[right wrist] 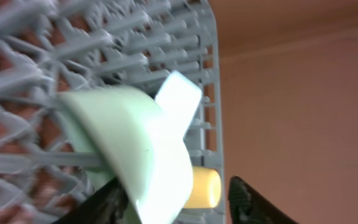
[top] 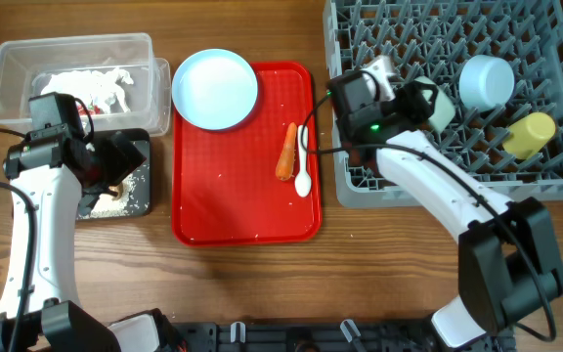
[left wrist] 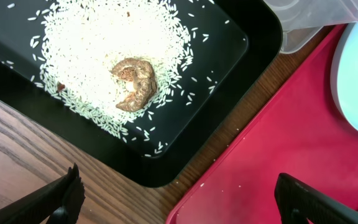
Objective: Sort waste into correct bins and load items into the dishwasher rack
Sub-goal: 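Carry the pale green bowl into the rack and release it, then reach the right gripper to the light blue plate and grasp its rim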
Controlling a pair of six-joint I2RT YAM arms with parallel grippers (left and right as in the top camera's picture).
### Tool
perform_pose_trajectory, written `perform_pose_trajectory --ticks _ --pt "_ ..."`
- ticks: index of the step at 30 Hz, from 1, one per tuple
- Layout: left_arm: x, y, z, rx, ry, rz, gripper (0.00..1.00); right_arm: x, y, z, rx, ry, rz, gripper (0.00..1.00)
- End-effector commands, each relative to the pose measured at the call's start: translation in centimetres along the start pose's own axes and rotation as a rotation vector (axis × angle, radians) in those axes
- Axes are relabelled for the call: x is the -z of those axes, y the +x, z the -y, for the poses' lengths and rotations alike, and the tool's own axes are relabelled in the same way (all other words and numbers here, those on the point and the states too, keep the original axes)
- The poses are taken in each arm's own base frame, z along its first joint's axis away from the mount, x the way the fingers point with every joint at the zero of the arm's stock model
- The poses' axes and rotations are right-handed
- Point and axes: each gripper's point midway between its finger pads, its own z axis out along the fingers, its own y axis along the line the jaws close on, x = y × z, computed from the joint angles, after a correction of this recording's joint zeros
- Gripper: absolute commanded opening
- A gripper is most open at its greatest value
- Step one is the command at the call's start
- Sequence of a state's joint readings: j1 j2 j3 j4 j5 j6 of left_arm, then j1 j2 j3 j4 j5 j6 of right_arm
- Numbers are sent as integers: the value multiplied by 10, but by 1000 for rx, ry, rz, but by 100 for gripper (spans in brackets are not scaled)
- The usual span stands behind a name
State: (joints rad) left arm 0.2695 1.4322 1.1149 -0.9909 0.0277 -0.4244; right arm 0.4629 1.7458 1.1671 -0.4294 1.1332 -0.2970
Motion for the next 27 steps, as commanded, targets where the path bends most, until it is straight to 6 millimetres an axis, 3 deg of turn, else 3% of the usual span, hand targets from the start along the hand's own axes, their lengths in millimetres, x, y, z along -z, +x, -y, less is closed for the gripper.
perform_pose_trajectory --ticks 1,5,10,13,15,18,21,27 --pt "4 -2 1 13 12 14 100 21 -15 -5 -48 -108 88 66" --pt "4 -2 1 13 12 13 100 50 -33 5 -137 -284 218 74" --pt "4 -2 1 13 12 14 100 126 -73 -5 -258 -772 481 77" --pt "4 -2 1 13 12 14 100 175 -94 -12 -302 -1045 610 86" --pt "4 -2 1 13 12 13 100 196 -111 -11 -357 -1154 680 90" --pt "4 -2 1 13 13 13 100 200 -128 -5 -451 -1183 703 90" --pt "4 -3 2 13 16 13 100 199 -145 -12 -482 -1216 698 89" --pt "4 -2 6 12 39 8 100 180 -179 -64 -478 -1282 596 87"
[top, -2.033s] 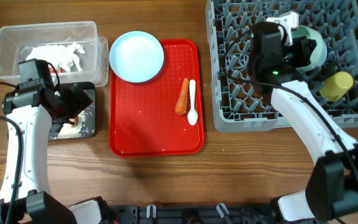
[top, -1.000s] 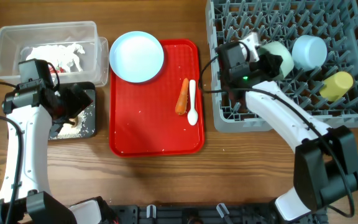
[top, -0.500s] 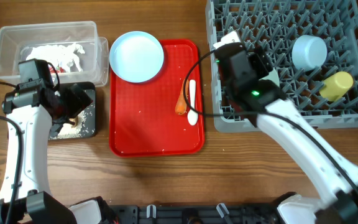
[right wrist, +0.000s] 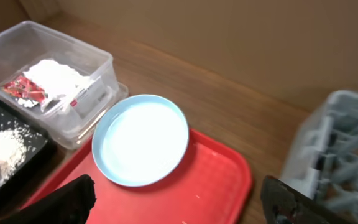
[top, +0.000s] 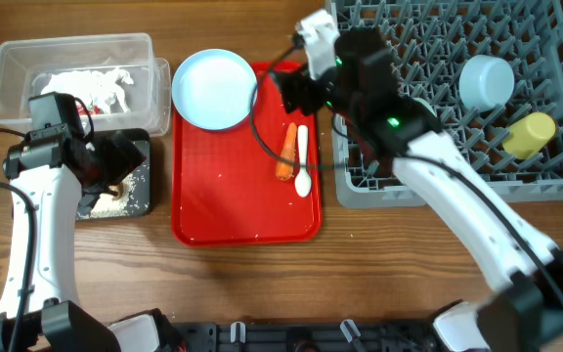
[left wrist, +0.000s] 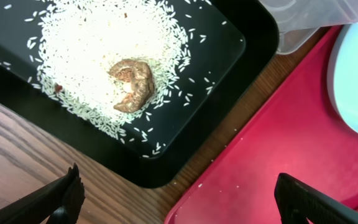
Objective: Sort waste into correct bins and load items into the dishwasher rack
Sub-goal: 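Reach the right gripper to the light blue plate and grasp its rim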
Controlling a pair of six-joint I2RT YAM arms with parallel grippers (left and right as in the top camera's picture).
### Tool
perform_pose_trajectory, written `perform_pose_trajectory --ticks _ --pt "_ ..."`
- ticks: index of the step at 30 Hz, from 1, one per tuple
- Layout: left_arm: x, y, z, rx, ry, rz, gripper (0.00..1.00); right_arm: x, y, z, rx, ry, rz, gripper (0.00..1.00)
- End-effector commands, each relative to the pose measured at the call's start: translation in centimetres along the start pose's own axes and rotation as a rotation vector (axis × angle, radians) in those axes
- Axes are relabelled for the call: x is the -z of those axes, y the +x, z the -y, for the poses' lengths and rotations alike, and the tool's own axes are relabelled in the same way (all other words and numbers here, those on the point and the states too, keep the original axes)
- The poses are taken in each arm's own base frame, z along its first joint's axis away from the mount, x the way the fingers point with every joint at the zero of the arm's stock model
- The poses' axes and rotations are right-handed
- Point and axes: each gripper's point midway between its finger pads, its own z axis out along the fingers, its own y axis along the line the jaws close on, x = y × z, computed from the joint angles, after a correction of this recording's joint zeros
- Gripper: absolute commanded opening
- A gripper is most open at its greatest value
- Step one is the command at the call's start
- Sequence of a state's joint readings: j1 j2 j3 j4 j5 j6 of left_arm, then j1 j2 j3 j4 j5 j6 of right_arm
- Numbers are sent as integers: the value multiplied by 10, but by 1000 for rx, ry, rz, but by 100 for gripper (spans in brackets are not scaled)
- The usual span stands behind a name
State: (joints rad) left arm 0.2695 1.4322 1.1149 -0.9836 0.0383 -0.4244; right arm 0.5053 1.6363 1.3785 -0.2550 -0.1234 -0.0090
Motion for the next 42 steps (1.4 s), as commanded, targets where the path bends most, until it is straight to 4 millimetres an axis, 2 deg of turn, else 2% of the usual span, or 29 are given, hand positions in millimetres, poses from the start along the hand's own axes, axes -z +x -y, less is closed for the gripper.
perform_pose_trajectory --ticks 1,9,12,20,23,27,34,42 --pt "4 -1 4 12 26 6 100 -47 16 -8 -81 -71 -82 87" --pt "4 -1 4 12 26 6 100 -121 32 1 -70 -14 -186 87" --pt "4 -1 3 12 25 6 100 -144 52 0 -72 -15 -225 87" --pt "4 -1 3 12 25 6 100 -175 118 -11 -75 -29 -368 84" --pt "4 -1 3 12 25 6 100 -182 132 -16 -69 -31 -394 83" --pt "4 0 3 12 24 2 100 -190 150 -8 -101 44 -421 80" --pt "4 0 3 13 22 0 100 -201 166 -7 -184 61 -428 65" --pt "4 0 3 13 22 0 100 -203 165 -7 -233 72 -418 27"
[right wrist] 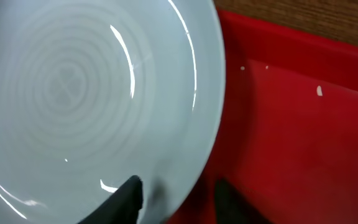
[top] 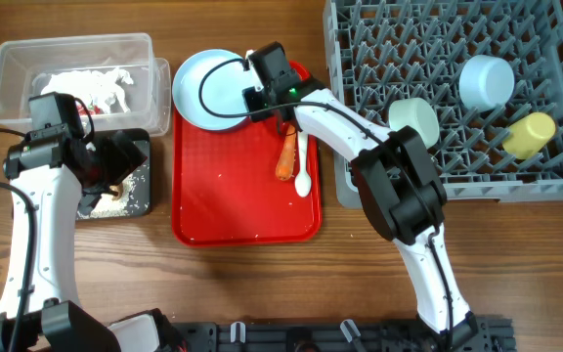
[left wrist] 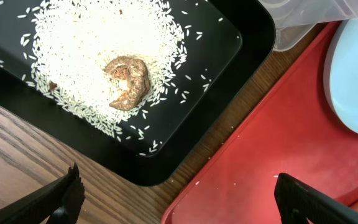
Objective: Sort waste into correct bins and load items into the dishwasher rack
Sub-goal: 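Reach the right gripper to the light blue plate and grasp its rim, then carry the plate into the rack and stand it upright between tines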
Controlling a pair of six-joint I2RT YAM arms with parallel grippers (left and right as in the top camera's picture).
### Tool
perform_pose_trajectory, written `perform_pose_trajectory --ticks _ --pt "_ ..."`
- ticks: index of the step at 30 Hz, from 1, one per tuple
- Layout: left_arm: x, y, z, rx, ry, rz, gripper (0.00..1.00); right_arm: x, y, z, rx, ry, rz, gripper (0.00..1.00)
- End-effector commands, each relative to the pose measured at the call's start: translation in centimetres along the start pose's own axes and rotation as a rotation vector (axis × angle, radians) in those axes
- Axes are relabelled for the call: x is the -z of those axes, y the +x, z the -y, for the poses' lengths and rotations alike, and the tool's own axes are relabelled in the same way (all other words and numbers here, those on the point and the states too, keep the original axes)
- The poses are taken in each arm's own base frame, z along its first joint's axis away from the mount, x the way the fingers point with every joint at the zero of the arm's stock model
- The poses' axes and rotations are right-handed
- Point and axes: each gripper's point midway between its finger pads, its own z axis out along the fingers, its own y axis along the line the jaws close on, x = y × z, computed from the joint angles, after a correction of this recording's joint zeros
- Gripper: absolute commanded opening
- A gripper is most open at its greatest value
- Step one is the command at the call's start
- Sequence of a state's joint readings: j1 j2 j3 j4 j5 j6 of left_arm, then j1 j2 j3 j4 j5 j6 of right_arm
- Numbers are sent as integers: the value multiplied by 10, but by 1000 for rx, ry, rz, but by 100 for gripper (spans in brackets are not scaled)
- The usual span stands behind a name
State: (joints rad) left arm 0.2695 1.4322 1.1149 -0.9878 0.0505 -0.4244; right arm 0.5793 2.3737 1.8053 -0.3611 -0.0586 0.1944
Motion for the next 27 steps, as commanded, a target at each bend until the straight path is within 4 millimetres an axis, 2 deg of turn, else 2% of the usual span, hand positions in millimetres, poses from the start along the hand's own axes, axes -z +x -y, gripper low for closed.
perform_pose_trajectory --ticks 1,2,4,8,11,13,19,22,25,27 --pt "4 -1 1 12 13 9 100 -8 1 4 -54 15 1 22" --pt "4 -1 1 12 13 9 100 -8 1 4 -54 15 1 14" --pt "4 -1 1 12 13 9 100 -8 2 4 -54 16 -1 6" --pt "4 -1 1 12 13 9 100 -1 -4 6 -49 17 7 4" --pt "4 -2 1 12 14 10 100 21 -21 6 -3 17 41 4" --pt "4 -2 2 12 15 13 100 59 -51 11 70 64 116 4" --pt "4 -2 2 12 15 13 100 130 -91 18 171 167 229 4" --pt "4 -2 2 12 15 13 100 167 -107 29 196 248 281 4" --pt "4 -2 2 12 15 12 100 213 -126 56 200 423 351 4" --pt "4 -2 2 12 15 12 100 250 -138 81 218 597 392 4"
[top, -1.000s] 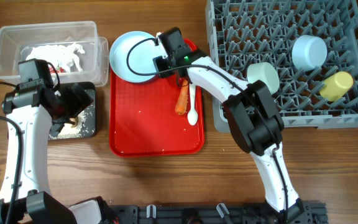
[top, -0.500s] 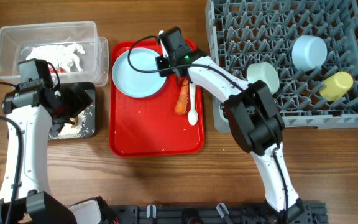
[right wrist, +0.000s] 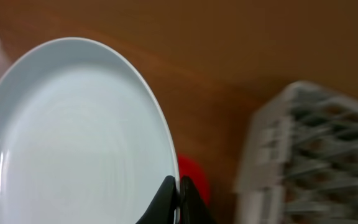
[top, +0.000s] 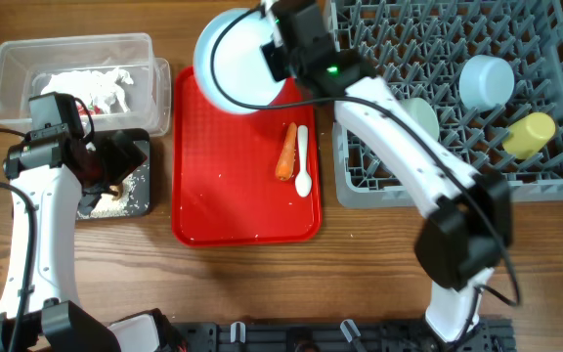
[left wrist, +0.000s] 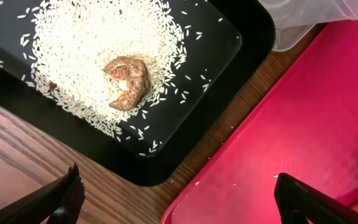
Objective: Sort waste into correct bins and load items into the dishwasher rack
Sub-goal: 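Carry the plate into the rack and stand it upright between tines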
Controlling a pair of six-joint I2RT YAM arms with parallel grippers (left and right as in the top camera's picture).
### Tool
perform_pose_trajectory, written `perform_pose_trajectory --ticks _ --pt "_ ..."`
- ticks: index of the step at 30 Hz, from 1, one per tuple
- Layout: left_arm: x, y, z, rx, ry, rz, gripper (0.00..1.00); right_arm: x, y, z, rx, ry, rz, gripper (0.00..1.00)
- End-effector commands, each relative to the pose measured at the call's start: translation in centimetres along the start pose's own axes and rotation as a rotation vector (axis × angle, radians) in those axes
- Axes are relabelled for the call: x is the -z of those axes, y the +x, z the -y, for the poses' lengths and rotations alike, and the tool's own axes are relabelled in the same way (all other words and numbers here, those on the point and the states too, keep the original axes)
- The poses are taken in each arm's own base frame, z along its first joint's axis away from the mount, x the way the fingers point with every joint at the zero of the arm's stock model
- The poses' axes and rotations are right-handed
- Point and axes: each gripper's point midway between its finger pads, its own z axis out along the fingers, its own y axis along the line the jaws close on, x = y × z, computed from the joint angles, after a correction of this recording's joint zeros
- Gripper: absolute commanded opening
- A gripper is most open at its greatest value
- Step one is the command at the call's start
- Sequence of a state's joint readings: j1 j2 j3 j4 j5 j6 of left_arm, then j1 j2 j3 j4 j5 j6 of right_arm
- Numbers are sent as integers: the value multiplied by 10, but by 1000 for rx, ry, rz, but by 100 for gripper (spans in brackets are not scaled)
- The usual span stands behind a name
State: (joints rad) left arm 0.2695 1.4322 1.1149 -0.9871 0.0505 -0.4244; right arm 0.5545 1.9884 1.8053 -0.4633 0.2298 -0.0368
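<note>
My right gripper is shut on the rim of a light blue plate. In the overhead view the plate is held tilted above the far end of the red tray, next to the grey dishwasher rack. An orange carrot and a white spoon lie on the tray. My left gripper is open over the edge between the black tray and the red tray. The black tray holds rice and a brown food scrap.
A clear bin with white and red wrappers stands at the far left. The rack holds a pale green cup, a light blue bowl and a yellow cup. Bare wood lies in front of the trays.
The right gripper was at the plate's rim while the plate lay on the tray. Now it is shut on the rim, and the plate is raised and nearer the rack. The left arm stays put.
First the right gripper was in the rack at the pale green cup. Then it was above the tray's far end, with the cup left in the rack. Then it stood at the plate's rim, and now it holds the plate up. The left gripper stayed open throughout.
</note>
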Motion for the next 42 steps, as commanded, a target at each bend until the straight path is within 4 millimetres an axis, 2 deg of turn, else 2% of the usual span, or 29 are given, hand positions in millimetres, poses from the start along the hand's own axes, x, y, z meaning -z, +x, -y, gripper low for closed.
perform_pose_trajectory --ticks 1,6,9,13,21,24,31,36,42 --pt "4 -2 2 12 15 11 100 48 -36 83 85 376 73 4" --pt "4 -2 2 12 15 12 100 91 -45 168 210 805 6 4" --pt "4 -2 2 12 15 12 100 107 -40 206 186 951 -36 4" --pt "4 -2 2 12 15 12 100 119 -26 251 147 1053 -91 4" --pt "4 -2 2 12 15 12 100 123 14 303 103 1160 -202 4" --pt "4 -2 2 13 15 12 100 117 25 315 107 1172 -241 4" --pt "4 -2 2 13 15 12 100 78 50 311 156 1137 -313 4" --pt "4 -2 2 12 15 11 100 44 78 304 213 1103 -401 4" --pt "4 -2 2 13 15 12 100 16 88 281 245 1035 -408 4"
